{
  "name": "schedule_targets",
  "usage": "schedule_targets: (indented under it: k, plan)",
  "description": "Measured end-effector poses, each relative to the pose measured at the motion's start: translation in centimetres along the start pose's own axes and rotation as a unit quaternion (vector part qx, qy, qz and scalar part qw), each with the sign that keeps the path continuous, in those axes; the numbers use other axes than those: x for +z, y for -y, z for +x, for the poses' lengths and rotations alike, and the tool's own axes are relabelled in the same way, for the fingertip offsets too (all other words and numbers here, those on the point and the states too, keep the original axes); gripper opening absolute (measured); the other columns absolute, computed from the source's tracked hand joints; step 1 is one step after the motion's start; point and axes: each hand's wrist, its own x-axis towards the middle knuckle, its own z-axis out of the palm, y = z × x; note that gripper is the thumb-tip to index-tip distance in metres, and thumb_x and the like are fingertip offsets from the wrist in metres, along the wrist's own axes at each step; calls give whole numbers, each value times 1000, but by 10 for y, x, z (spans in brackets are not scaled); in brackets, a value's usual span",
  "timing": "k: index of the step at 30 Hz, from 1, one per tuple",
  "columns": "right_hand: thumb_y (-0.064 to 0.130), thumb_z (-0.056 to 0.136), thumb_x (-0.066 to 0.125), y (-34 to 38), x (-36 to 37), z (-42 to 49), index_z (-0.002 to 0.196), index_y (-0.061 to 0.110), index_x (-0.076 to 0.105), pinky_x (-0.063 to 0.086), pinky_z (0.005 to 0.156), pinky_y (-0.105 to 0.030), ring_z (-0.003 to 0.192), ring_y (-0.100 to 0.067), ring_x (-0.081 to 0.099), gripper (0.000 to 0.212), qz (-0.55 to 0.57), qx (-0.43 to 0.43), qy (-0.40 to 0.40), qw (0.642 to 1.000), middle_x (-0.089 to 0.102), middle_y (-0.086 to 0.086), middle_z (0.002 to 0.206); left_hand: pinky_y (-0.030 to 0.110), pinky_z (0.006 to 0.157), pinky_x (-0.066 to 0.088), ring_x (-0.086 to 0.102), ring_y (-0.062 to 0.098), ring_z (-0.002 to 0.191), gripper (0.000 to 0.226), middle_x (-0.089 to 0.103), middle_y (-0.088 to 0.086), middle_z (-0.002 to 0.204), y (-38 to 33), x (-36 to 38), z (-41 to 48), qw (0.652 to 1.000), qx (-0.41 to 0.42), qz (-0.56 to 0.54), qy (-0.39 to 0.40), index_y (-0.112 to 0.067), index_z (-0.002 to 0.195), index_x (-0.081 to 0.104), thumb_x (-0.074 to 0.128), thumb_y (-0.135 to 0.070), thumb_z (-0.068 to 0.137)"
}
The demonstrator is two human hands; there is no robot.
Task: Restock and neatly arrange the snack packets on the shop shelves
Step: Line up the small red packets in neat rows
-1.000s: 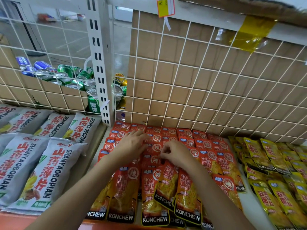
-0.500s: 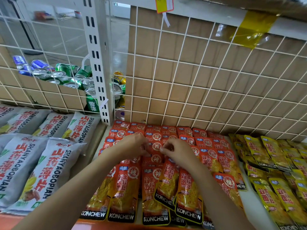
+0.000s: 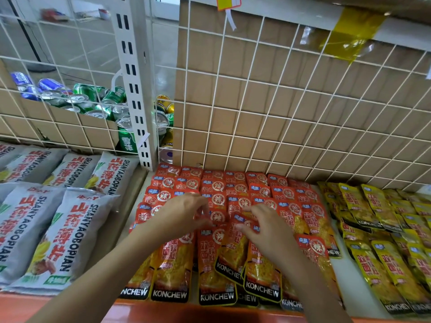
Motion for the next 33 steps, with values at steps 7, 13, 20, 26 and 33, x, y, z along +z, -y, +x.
schedule_targets:
  k: [7,13,20,26,33]
  plan:
    - [91,48,-9,14,34,-21,148,28,1,4,116,-39,144,-16,4,119,-97,28,22,995,2,4,157,22,73,36,47,10,98,48,56,-10,102,-12,14,-15,997,-46,49,23,-26,112,45,64,-54,77]
    - [84,68,15,4,34,-22,147,32,-3,2,116,-38,144,-16,2,96,-75,14,24,997,-1,5,157,16,56,31,44,6,71,38,47,-13,75,-18,15,-18,998,-49,-36,-5,-24,103,44,71,-35,78]
    - [55,90,43,-20,22,-26,146,35,-9,-8,114,-33,144,-13,-8,79,-72,-23,55,996,-11,9,156,21,60,45,49,7,65,24,53,-2,80,-17,8,-22,978,-66,-197,-1,-25,94,51,67,-11,83]
    - [63,85,34,-14,14,-32,141,34,31,12,116,-28,133,6,15,63,131,-43,-49,989,22,26,141,24,51,51,59,9,65,21,50,3,85,-25,-8,-27,931,-83,-351,-49,-19,88,54,63,-1,84]
    - [51,71,70,0,12,-33,134,21,41,48,96,-43,110,-13,59,76,363,52,-11,930,61,2,120,20,56,50,61,4,66,19,55,1,84,-58,4,-12,921,-59,-377,-86,-23,89,53,62,-6,86]
